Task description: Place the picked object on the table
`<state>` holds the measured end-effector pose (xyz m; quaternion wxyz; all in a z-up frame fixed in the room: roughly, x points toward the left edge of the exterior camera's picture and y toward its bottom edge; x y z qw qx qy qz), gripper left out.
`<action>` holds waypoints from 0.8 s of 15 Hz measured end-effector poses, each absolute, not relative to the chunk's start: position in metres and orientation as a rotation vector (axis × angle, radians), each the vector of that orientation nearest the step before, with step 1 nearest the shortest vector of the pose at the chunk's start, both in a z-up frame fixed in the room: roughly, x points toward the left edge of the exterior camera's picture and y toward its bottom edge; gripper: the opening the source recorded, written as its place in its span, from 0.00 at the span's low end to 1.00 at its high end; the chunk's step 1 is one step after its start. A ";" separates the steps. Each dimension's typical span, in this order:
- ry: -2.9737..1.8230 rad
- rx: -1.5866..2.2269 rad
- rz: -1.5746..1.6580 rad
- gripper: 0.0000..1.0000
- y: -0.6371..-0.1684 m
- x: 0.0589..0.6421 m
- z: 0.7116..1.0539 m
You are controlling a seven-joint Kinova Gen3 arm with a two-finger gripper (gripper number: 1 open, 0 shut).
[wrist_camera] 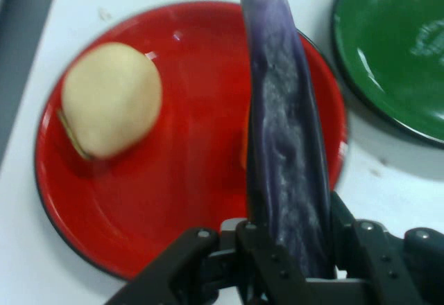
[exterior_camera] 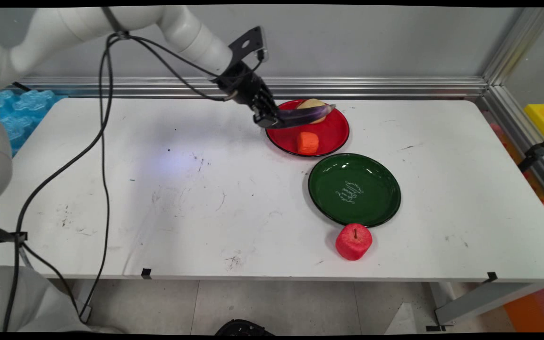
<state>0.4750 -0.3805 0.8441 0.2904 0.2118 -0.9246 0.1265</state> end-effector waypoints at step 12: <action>-2.573 0.594 0.217 0.00 -0.298 0.511 0.840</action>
